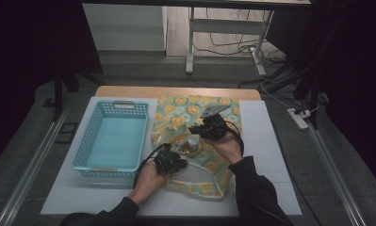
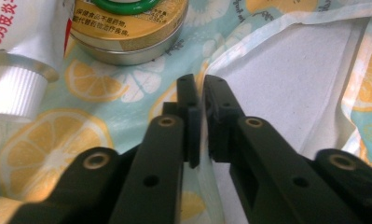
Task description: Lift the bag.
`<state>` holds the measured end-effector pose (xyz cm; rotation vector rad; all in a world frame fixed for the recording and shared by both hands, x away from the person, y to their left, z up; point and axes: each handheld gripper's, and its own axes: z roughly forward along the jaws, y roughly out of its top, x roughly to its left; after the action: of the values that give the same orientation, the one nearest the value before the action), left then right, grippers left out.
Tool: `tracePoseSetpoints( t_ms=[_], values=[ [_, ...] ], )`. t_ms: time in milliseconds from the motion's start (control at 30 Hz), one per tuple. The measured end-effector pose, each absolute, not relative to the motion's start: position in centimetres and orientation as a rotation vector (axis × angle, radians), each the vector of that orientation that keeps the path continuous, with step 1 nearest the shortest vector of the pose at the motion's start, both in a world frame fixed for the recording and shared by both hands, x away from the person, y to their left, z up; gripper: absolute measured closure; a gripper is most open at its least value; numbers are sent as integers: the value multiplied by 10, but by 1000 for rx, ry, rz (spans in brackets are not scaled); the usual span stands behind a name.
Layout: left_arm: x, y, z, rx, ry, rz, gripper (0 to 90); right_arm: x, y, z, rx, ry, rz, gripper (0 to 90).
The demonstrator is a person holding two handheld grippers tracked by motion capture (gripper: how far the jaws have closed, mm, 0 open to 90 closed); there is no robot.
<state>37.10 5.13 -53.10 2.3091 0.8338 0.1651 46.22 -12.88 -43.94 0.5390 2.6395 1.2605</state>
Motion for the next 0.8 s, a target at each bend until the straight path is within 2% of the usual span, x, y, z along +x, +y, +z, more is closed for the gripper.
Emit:
tracePoseSetpoints(
  t_ms=[167, 800],
  values=[
    [370, 52, -532, 2284, 867, 157, 892, 462, -129, -439, 537, 2639, 1261, 898],
    [365, 47, -527, 2224, 953, 145, 896, 462, -130, -438, 540, 2635, 1264, 899]
  ],
)
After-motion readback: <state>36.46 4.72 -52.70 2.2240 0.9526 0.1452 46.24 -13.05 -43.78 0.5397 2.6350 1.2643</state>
